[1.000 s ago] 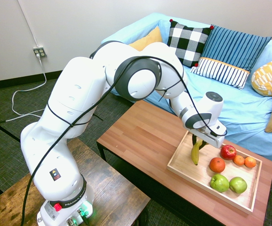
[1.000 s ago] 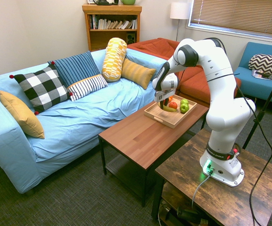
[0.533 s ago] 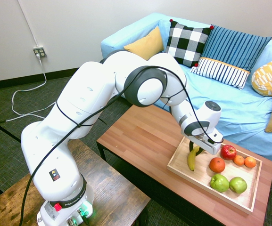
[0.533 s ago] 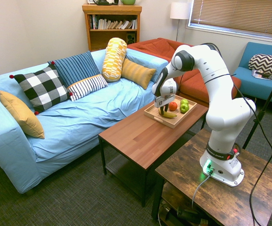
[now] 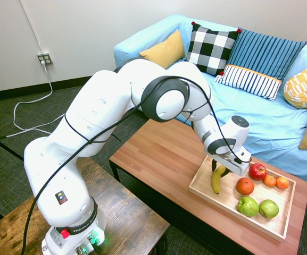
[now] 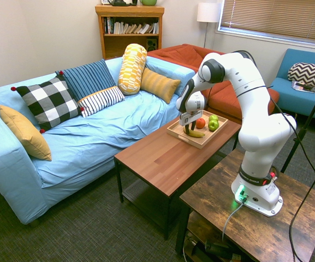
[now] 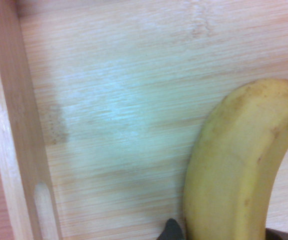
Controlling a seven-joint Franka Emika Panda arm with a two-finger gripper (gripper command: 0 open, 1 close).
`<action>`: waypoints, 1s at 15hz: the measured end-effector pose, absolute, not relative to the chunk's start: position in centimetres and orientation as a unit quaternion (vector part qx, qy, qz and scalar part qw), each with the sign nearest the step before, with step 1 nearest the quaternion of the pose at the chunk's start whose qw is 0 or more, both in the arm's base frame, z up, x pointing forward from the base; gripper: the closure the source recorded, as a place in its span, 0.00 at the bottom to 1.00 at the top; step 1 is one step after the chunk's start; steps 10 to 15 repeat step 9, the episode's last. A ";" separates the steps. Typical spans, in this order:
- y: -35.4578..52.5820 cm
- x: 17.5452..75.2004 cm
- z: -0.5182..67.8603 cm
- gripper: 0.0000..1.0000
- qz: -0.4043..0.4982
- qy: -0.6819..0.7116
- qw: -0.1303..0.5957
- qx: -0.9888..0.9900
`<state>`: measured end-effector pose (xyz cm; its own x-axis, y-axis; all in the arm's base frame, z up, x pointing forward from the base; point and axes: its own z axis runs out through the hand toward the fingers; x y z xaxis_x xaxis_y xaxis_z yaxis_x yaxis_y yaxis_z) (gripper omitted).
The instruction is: Put banana in the tray
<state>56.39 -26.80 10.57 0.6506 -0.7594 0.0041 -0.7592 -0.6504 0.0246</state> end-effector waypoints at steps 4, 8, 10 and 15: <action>-27.2 57.0 13.5 0.00 0.017 -0.417 0.009 0.909; -27.4 55.7 18.0 0.00 0.033 -0.417 0.014 0.908; -27.1 55.2 19.2 0.00 0.035 -0.415 0.015 0.909; -27.1 55.2 19.2 0.00 0.035 -0.415 0.015 0.909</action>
